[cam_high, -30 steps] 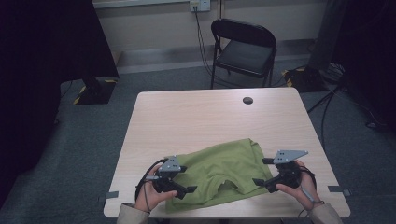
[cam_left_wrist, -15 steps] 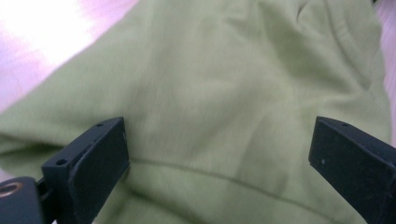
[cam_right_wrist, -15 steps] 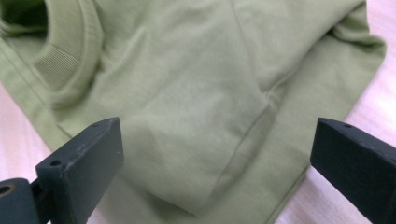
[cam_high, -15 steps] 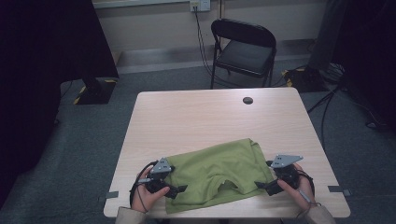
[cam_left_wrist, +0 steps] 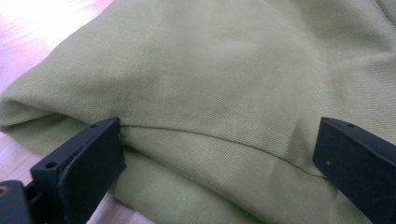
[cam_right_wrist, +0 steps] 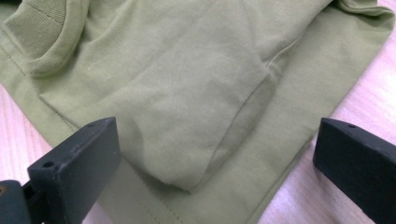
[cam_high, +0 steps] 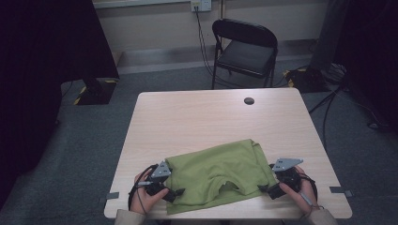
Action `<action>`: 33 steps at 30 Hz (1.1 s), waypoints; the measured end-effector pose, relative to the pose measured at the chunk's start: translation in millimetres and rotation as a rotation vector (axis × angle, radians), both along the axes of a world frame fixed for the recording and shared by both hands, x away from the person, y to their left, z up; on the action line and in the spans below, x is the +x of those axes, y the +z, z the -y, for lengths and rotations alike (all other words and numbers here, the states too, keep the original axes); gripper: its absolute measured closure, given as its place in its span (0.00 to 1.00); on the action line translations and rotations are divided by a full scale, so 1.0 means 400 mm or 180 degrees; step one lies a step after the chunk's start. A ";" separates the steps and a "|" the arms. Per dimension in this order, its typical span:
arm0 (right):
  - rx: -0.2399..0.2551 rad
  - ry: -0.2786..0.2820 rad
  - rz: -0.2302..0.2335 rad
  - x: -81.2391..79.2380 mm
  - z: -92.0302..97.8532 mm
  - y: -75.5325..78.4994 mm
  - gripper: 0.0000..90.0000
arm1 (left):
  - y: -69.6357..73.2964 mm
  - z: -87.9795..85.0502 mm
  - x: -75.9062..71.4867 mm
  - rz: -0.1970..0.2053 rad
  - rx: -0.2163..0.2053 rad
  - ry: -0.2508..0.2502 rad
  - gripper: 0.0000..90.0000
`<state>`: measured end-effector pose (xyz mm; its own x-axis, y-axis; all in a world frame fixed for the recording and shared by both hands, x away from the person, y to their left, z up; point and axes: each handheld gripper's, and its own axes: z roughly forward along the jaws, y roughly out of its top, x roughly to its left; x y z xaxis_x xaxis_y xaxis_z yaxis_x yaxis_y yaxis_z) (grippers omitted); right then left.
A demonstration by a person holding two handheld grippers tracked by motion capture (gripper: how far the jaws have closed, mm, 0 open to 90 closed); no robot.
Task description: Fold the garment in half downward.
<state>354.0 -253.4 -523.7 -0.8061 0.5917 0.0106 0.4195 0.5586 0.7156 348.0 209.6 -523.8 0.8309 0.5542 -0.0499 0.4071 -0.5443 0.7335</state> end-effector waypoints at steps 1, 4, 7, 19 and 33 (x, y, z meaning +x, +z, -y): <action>-0.0002 -0.0017 -0.0001 -0.001 0.005 0.000 0.00 | 0.000 -0.001 0.000 0.0002 0.0001 -0.0001 0.01; 0.0003 -0.0033 -0.0002 -0.001 0.018 0.000 0.00 | 0.000 -0.004 0.001 0.0002 0.0000 -0.0009 0.01; -0.0008 -0.0033 0.0004 -0.003 0.027 0.000 0.00 | 0.000 -0.007 0.003 0.0002 0.0003 -0.0019 0.01; -0.0007 -0.0052 0.0002 -0.005 0.032 -0.001 0.00 | 0.000 -0.012 0.001 0.0007 0.0002 -0.0027 0.01; -0.0012 -0.0050 0.0003 -0.005 0.032 -0.001 0.00 | 0.000 -0.009 0.003 -0.0003 0.0010 -0.0028 0.00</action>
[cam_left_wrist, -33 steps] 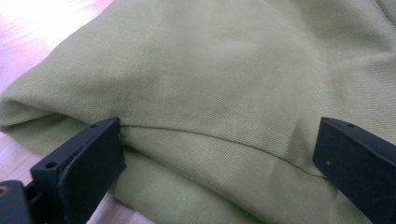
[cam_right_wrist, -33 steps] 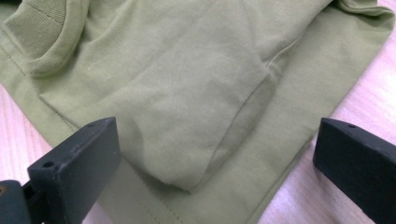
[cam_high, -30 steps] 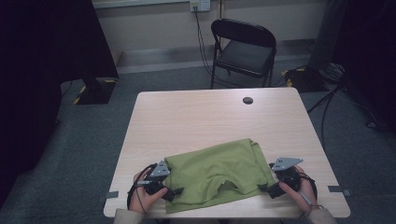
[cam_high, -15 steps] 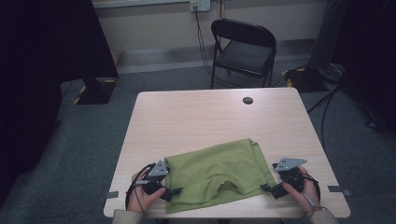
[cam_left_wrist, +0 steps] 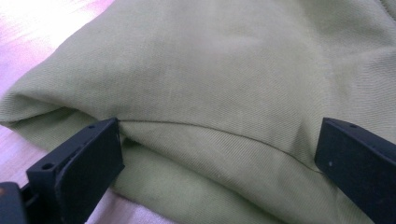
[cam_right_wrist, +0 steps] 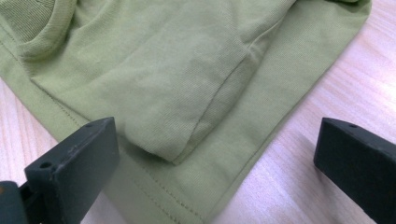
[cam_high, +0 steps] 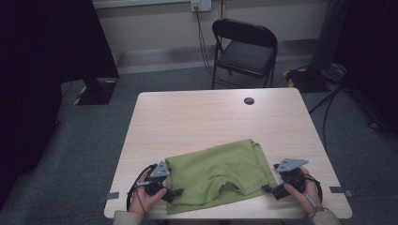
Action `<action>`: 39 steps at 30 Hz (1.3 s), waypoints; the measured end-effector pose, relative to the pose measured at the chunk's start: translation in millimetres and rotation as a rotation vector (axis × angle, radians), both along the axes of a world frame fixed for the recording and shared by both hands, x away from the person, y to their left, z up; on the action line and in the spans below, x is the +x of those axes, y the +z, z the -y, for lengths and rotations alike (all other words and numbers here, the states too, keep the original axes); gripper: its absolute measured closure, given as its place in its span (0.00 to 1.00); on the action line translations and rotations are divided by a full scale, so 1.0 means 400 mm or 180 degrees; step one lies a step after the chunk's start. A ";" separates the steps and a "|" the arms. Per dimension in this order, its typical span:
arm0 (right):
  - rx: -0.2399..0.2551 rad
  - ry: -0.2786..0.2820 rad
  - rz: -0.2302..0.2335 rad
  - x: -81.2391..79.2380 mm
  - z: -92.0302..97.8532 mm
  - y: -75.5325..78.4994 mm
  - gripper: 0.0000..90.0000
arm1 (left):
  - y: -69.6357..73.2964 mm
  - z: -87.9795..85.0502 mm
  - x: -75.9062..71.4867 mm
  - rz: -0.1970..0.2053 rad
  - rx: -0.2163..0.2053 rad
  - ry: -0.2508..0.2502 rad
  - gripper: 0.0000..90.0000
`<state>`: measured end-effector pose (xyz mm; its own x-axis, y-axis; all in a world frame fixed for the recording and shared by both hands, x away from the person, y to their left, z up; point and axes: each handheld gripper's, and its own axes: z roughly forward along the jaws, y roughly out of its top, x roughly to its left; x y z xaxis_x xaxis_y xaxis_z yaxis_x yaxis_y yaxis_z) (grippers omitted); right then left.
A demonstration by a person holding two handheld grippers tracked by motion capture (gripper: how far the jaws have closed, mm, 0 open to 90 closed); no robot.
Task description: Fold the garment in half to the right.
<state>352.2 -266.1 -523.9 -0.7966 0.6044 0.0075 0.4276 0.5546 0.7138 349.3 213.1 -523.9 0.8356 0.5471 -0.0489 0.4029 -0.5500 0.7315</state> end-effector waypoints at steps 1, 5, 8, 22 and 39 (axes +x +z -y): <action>-0.0008 0.0013 0.0008 0.001 0.000 0.000 0.00 | 0.000 0.001 -0.001 -0.0001 0.0001 0.0020 0.00; -0.0015 0.0039 0.0008 0.003 0.000 0.000 0.00 | 0.001 -0.003 0.002 -0.0035 -0.0054 0.0023 0.00; -0.0015 0.0038 0.0007 0.003 0.000 0.000 0.00 | 0.004 -0.006 0.003 -0.0055 -0.0093 0.0068 0.02; 0.0301 0.0039 0.0216 -0.005 -0.050 0.085 0.01 | 0.065 -0.062 0.043 0.0045 -0.0249 0.0697 0.02; 0.0418 0.0661 0.0343 -0.006 -0.329 0.148 0.02 | 0.072 -0.074 0.119 -0.0006 -0.0163 0.0993 0.05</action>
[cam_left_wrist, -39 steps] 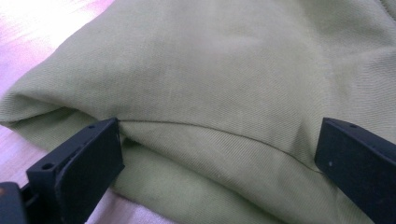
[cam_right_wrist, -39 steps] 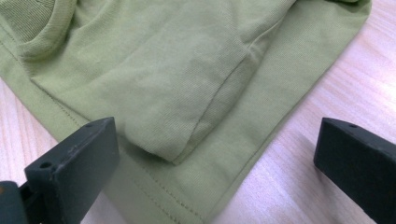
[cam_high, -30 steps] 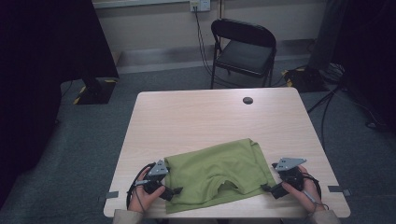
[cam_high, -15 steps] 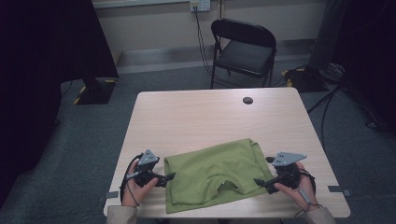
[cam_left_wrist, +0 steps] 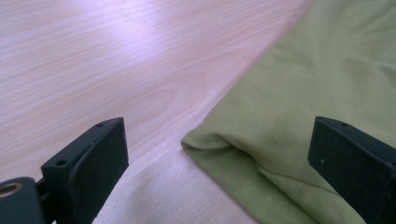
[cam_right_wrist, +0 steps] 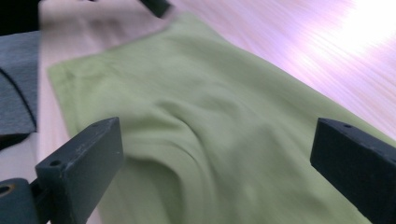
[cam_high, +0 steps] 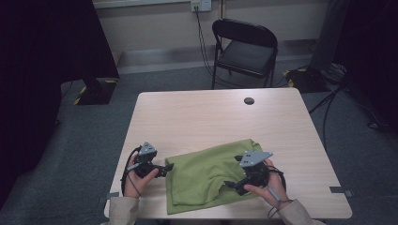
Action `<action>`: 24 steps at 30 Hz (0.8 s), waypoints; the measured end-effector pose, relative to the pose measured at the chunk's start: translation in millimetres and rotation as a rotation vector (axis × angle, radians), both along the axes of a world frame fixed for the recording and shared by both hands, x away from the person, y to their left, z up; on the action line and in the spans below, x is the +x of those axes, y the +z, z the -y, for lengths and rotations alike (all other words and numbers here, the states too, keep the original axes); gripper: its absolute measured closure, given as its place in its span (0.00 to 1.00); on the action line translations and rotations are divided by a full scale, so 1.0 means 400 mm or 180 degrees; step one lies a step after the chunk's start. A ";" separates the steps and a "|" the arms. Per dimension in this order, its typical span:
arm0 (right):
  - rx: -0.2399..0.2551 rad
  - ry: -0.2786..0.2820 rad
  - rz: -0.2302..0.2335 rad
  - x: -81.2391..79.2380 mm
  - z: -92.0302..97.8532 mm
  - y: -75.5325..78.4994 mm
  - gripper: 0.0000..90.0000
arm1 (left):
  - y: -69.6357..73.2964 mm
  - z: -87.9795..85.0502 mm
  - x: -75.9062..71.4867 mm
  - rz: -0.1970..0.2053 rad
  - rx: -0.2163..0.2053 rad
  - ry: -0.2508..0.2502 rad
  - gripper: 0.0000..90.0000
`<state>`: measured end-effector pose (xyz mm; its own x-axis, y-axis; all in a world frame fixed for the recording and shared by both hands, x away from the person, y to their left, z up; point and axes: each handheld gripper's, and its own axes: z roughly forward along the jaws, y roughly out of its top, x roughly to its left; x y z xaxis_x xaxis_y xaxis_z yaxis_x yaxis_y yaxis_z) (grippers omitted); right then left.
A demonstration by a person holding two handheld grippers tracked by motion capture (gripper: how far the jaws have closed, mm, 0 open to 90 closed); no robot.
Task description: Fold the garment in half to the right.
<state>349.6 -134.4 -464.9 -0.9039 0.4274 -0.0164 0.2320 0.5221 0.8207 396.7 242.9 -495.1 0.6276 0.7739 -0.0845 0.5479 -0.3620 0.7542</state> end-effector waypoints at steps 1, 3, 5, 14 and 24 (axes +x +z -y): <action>-0.0033 0.0057 -0.0008 -0.002 -0.019 -0.002 0.02 | 0.001 0.002 0.003 0.0004 0.0008 0.0004 0.05; -0.0083 0.0150 0.0008 -0.007 -0.056 -0.008 0.01 | 0.002 0.005 0.007 0.0012 0.0044 0.0001 0.05; -0.0095 0.0249 -0.0006 -0.014 -0.090 -0.014 0.02 | 0.001 0.009 0.011 0.0001 0.0057 0.0006 0.05; -0.0115 0.0705 0.0025 -0.067 -0.244 -0.051 0.09 | -0.025 0.023 0.018 -0.0040 0.0196 -0.0118 0.11; -0.0219 0.0996 -0.0098 -0.101 -0.387 -0.086 0.25 | -0.049 0.029 0.030 -0.0137 0.0192 -0.0255 0.23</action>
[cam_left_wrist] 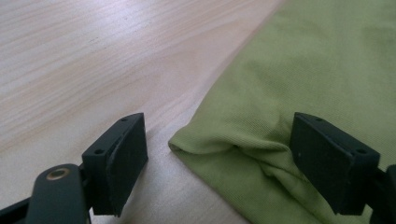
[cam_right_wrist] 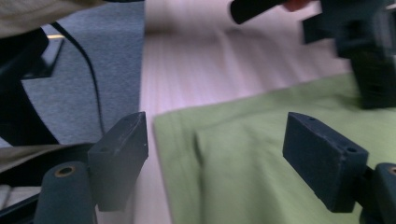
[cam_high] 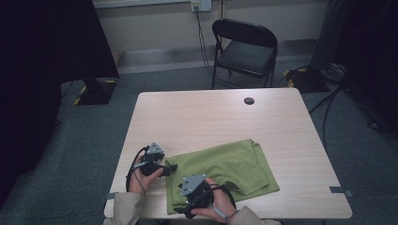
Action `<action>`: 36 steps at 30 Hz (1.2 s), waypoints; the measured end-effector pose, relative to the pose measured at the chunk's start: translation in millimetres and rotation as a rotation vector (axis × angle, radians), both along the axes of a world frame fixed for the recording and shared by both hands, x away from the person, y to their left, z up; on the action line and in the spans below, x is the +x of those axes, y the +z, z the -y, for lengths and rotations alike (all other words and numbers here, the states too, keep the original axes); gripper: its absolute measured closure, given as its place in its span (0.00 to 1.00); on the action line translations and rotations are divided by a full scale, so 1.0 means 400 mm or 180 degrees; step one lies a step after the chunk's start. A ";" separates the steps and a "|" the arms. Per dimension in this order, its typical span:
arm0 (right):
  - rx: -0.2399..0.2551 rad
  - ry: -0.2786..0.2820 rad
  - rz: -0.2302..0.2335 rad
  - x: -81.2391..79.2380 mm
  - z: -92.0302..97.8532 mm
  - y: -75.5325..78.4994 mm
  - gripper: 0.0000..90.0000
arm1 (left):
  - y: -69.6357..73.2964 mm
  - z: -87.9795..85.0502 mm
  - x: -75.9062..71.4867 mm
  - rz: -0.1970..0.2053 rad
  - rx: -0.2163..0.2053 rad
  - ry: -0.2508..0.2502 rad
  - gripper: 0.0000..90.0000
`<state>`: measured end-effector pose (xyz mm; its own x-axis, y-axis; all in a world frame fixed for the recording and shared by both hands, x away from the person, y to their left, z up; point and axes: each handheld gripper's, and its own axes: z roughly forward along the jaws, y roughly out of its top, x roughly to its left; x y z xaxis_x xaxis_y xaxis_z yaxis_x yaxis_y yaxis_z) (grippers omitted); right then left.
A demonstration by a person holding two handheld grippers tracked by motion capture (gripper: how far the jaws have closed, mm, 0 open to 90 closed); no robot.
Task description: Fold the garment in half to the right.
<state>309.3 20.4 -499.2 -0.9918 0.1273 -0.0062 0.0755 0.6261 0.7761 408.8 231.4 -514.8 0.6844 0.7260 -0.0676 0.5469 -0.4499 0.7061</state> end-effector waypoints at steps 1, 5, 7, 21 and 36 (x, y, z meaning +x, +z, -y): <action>-0.0037 -0.0008 -0.0003 -0.002 -0.008 -0.004 0.26 | 0.001 0.003 0.000 0.0004 0.0010 -0.0007 0.25; -0.0149 0.0001 -0.0069 -0.005 -0.028 -0.030 0.28 | 0.005 0.008 0.001 -0.0035 0.0045 0.0006 0.29; -0.0206 -0.0042 -0.0047 -0.004 -0.034 -0.040 0.31 | 0.008 0.013 0.003 -0.0057 0.0076 0.0007 0.31; -0.0241 -0.0435 0.0078 0.005 -0.066 -0.044 0.66 | 0.020 0.033 0.019 -0.0114 0.0114 -0.0056 0.61; -0.0095 -0.0651 0.0399 0.011 -0.073 -0.018 0.91 | 0.086 0.022 0.047 -0.0337 0.0019 -0.0002 0.89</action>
